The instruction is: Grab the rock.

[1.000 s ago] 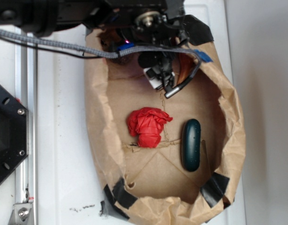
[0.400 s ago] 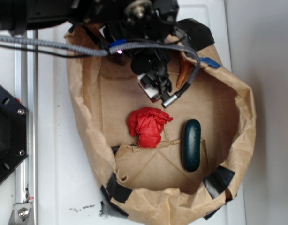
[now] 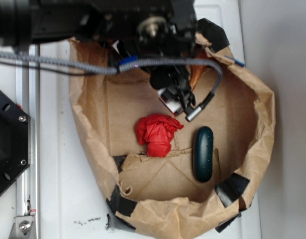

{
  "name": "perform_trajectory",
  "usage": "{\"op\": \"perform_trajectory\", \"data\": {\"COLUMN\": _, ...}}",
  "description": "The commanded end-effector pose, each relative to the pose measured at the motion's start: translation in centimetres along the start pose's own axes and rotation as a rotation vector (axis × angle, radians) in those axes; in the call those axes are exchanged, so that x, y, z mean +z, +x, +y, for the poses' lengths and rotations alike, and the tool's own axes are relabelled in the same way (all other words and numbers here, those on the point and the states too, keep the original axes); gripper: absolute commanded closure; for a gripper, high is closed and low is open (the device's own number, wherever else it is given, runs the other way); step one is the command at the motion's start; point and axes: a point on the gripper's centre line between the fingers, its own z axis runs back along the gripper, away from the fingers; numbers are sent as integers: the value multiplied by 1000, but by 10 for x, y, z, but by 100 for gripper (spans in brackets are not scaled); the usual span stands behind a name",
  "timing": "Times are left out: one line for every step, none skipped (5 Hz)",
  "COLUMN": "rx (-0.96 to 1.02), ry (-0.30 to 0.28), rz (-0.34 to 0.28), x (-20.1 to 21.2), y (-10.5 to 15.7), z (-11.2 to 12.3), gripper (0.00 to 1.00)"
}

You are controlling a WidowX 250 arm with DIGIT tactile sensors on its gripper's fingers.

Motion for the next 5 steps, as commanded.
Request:
{"op": "perform_trajectory", "data": {"rx": -18, "ry": 11, "rz": -30, "x": 13, "y": -23, "z": -23, "gripper": 0}}
{"op": "perform_trajectory", "data": {"rx": 1, "ry": 18, "rz": -10, "x": 16, "y": -22, "z": -30, "gripper": 0}}
{"op": "perform_trajectory", "data": {"rx": 11, "ry": 12, "rz": -9, "x": 21, "y": -17, "z": -36, "gripper": 0}}
{"op": "perform_trajectory", "data": {"rx": 28, "ry": 34, "rz": -28, "x": 9, "y": -6, "z": -27, "gripper": 0}}
{"op": "perform_trajectory", "data": {"rx": 14, "ry": 63, "rz": -39, "x": -10, "y": 2, "z": -11, "gripper": 0}}
